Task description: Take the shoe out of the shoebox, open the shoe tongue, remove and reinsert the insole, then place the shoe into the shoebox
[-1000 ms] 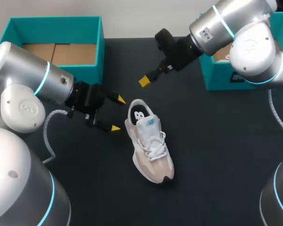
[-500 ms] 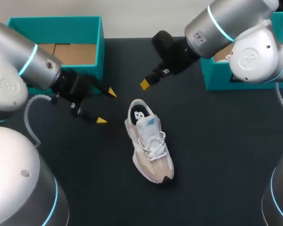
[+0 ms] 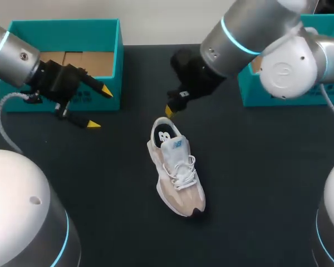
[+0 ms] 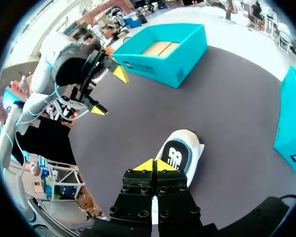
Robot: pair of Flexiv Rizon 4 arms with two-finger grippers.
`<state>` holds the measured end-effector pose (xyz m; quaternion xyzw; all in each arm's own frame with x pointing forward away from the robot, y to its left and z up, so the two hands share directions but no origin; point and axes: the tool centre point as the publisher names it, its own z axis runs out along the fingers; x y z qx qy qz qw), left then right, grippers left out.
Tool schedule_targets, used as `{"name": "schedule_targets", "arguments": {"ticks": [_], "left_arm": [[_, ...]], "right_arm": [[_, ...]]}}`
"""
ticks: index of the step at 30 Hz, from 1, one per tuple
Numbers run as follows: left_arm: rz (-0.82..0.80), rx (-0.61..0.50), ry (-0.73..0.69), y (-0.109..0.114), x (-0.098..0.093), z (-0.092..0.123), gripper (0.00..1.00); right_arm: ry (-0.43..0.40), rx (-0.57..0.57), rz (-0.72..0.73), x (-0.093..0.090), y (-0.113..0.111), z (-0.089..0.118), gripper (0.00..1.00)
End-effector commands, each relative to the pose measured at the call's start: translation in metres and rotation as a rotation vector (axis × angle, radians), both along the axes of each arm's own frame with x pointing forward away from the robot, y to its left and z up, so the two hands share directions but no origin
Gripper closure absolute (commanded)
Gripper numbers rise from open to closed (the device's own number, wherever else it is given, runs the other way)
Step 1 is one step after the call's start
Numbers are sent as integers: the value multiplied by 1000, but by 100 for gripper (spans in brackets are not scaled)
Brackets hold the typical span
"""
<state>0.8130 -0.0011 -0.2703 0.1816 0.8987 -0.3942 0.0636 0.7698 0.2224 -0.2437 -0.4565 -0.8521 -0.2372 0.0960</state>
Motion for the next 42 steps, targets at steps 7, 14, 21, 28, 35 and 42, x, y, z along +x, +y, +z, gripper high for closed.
{"name": "schedule_targets", "arguments": {"ticks": [7,14,21,28,35,42], "left_arm": [[-27,-14,-5,18,-2,11,0],[-36,-13,-1,14,-4,19,0],[-58,27,24,-1,-12,33,0],[-66,35,-7,-8,-16,42,0],[-80,42,-4,-22,-14,44,0],[-81,104,1,-41,-10,34,0]], "right_arm": [[-29,-304,-185,-10,14,-12,100],[-36,-276,-219,-16,13,-22,100],[-36,-276,-219,-16,13,-22,100],[-5,-279,-228,-18,15,-37,100],[33,-296,-235,-23,16,-55,100],[63,-308,-223,-20,17,-69,100]]}}
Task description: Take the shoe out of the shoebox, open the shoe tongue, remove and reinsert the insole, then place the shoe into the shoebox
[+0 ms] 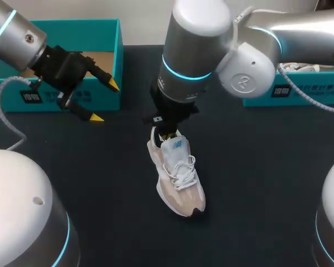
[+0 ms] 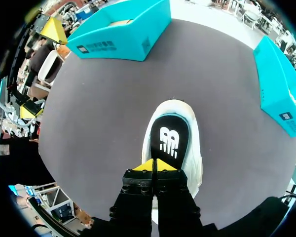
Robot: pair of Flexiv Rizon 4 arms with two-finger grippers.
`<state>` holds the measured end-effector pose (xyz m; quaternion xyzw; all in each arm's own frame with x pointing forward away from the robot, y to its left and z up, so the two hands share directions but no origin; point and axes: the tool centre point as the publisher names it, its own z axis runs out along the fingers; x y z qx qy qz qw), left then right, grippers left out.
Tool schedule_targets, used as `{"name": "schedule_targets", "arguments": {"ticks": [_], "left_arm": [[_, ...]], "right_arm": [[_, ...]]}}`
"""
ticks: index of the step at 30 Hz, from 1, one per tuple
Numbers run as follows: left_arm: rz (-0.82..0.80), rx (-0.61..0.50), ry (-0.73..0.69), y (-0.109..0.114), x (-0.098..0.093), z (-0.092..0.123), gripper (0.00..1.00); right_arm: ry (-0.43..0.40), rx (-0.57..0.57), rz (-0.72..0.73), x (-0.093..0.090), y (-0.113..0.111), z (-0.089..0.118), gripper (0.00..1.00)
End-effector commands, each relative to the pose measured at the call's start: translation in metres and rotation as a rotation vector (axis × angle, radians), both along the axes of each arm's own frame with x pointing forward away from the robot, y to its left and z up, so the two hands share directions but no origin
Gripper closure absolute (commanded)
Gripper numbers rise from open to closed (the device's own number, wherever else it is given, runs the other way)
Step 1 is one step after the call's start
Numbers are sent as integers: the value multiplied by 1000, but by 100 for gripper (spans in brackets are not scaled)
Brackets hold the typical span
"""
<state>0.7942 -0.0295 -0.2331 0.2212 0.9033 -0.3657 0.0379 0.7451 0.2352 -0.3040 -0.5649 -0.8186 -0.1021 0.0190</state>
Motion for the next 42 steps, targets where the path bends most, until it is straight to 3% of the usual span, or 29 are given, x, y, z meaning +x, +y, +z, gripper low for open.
{"name": "schedule_targets", "arguments": {"ticks": [1,16,32,42], "left_arm": [[7,34,-6,-13,9,-3,0],[16,48,10,-14,14,-9,0],[16,48,10,-14,14,-9,0],[16,48,10,-14,14,-9,0]], "right_arm": [[16,-2,3,5,4,-10,100],[49,-29,-6,10,1,-36,100],[40,-146,-48,11,-4,-76,100],[-14,-186,-75,13,-8,-60,100]]}}
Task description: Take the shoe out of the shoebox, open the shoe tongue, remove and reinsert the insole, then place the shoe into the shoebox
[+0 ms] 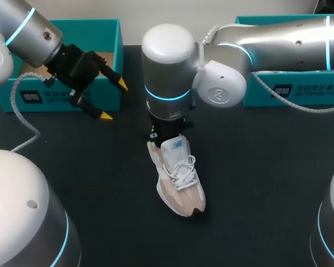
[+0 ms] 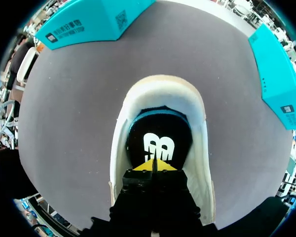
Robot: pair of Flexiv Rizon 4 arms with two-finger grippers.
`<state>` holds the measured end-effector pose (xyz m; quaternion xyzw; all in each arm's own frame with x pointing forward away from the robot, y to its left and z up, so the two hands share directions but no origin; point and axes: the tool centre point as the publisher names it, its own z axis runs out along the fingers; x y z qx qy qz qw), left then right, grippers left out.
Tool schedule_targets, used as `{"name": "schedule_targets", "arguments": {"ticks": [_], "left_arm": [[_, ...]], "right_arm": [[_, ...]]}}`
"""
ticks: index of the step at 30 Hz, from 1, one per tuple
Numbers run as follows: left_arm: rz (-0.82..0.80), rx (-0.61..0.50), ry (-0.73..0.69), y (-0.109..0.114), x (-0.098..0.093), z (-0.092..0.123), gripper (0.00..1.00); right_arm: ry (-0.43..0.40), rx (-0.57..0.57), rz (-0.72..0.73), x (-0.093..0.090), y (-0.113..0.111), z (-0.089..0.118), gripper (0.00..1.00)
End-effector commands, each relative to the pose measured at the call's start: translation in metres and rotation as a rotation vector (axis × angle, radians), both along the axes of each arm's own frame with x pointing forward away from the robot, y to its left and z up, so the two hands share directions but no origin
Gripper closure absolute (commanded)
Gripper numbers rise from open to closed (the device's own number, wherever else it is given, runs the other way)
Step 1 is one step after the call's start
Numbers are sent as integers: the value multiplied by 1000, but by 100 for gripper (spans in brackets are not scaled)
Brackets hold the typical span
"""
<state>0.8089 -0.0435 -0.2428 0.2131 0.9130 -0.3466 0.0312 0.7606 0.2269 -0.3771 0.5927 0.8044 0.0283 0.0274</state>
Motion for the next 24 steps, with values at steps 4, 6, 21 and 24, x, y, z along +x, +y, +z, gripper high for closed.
{"name": "schedule_targets", "arguments": {"ticks": [4,6,21,24], "left_arm": [[0,4,0,0,0,1,0],[0,4,0,0,0,1,0],[0,4,0,0,0,1,0],[0,4,0,0,0,1,0]], "right_arm": [[-92,-23,-37,1,0,26,100],[-103,-24,-39,7,0,26,100],[-115,18,-67,21,10,-21,100],[-119,5,-71,20,11,-18,100]]}}
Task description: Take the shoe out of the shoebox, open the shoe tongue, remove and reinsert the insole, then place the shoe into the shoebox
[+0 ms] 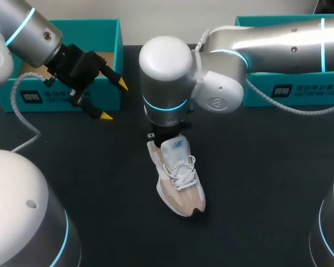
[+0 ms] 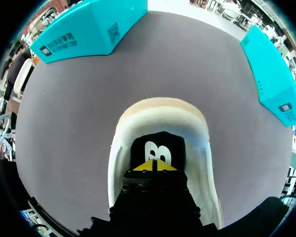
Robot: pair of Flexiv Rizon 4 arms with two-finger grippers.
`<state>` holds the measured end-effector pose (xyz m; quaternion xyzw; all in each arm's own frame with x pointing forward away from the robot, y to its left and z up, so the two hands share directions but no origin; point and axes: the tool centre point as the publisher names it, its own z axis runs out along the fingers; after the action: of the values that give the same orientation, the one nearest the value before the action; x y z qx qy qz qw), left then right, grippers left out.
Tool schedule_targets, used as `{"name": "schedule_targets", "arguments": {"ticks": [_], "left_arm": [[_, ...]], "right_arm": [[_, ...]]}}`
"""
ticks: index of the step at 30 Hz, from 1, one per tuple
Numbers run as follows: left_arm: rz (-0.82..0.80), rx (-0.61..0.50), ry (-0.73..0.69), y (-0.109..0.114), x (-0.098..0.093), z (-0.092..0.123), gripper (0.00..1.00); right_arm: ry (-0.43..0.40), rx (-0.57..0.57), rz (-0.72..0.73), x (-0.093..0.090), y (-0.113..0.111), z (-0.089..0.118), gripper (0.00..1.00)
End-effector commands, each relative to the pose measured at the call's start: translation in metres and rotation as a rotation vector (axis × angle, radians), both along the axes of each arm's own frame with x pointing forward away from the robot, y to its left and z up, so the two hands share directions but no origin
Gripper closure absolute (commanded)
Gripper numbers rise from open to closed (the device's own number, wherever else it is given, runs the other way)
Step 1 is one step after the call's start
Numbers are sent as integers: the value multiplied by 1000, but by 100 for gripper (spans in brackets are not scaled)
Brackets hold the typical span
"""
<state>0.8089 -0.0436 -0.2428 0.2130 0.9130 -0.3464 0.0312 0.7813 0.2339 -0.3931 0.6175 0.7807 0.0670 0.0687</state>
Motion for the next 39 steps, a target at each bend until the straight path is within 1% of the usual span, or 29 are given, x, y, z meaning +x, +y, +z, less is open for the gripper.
{"name": "schedule_targets", "arguments": {"ticks": [1,5,8,9,10,11,12,13,14,16,20,21,24,27,30,35,39], "left_arm": [[0,4,0,0,0,1,0],[0,4,0,0,0,1,0],[0,4,0,0,0,1,0],[0,4,0,0,0,1,0],[0,4,0,0,0,1,0],[0,4,0,0,0,1,0],[0,4,0,0,0,1,0],[0,4,0,0,0,1,0],[0,4,0,0,0,1,0],[0,4,0,0,0,1,0],[0,4,0,0,0,1,0],[0,4,0,0,0,1,0],[0,4,0,0,0,1,0],[0,4,0,0,0,1,0],[0,4,0,0,0,1,0],[0,4,0,0,0,1,0],[0,4,0,0,0,1,0]], "right_arm": [[-10,-12,-7,-2,3,1,100],[-51,-45,-11,-1,0,18,100],[-88,-57,-16,4,1,24,100],[-97,-52,-21,6,0,23,100],[-143,-25,-40,7,0,21,100],[-157,-34,-27,9,1,20,100],[-146,-52,-4,12,2,17,100],[-171,-47,-1,14,4,15,100],[-178,-39,-6,16,4,13,100],[-171,-47,-1,18,5,7,100],[-175,-11,-6,19,8,-4,100],[-169,-20,2,19,8,-7,100],[-142,7,5,17,11,-17,100],[-134,9,3,15,12,-19,100],[-138,-5,-4,11,9,-10,100],[-156,-35,-27,6,0,13,100],[-153,-54,-13,3,-6,19,100]]}}
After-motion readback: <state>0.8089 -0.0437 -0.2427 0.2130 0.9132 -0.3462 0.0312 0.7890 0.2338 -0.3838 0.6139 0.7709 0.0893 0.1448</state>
